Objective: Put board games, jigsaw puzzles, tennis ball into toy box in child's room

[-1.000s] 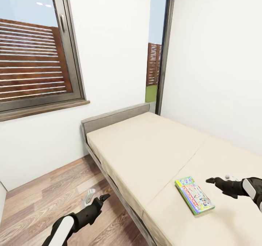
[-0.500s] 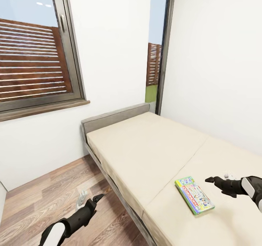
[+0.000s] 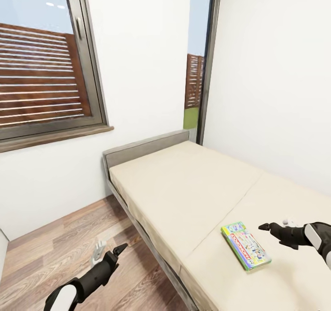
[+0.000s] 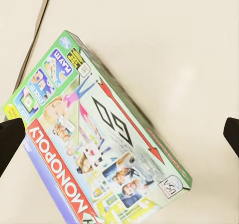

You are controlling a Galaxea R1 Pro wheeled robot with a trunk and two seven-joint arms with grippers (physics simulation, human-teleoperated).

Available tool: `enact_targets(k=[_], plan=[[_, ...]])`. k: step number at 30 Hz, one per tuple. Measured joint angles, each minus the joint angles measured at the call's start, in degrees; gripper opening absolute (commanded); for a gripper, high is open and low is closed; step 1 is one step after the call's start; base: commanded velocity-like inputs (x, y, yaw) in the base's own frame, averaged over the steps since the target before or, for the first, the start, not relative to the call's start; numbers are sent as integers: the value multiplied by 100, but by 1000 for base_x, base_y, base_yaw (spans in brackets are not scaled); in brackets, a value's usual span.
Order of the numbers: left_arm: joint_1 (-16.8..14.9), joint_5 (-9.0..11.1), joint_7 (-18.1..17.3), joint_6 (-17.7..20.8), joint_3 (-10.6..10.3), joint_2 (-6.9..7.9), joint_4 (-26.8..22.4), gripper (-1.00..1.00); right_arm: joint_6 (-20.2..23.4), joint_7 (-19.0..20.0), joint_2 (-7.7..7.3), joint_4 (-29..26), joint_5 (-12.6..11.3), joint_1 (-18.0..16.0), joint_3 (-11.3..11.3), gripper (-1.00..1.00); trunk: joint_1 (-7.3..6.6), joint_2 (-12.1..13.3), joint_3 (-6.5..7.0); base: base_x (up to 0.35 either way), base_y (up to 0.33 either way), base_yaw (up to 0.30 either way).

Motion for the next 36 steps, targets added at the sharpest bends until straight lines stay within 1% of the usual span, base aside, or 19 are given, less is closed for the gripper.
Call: enact_targets(k=[11,27,28,29,33,34,36], plan=[[34,-40,19,-2,3,-1,-147,100,-18,36,-24,-30,-1,28,10,100,242,-441,-197,0,0,0],[99,-60,12,-14,-17,-5,-284,100,-69,100,-53,-61,-4,66,7,100,242,-443,-198,0,0,0],[104,-61,13,-13,-18,-5,-288,100,-69,211,-54,-73,-6,67,7,100,242,-443,-198,0,0,0],[104,-61,14,-13,-18,-5,-288,100,-70,215,-55,-74,-3,67,7,100,242,-443,-198,0,0,0],[109,-62,15,-12,-18,-5,-293,100,-75,618,-68,-152,-7,72,42,100,242,-443,-198,0,0,0],[109,-62,15,-12,-18,-5,-293,100,-76,621,-68,-153,-4,72,44,100,242,-443,-198,0,0,0],[110,-62,15,-12,-18,-5,-294,100,-74,781,-74,-202,-7,74,121,100,242,-443,-198,0,0,0]])
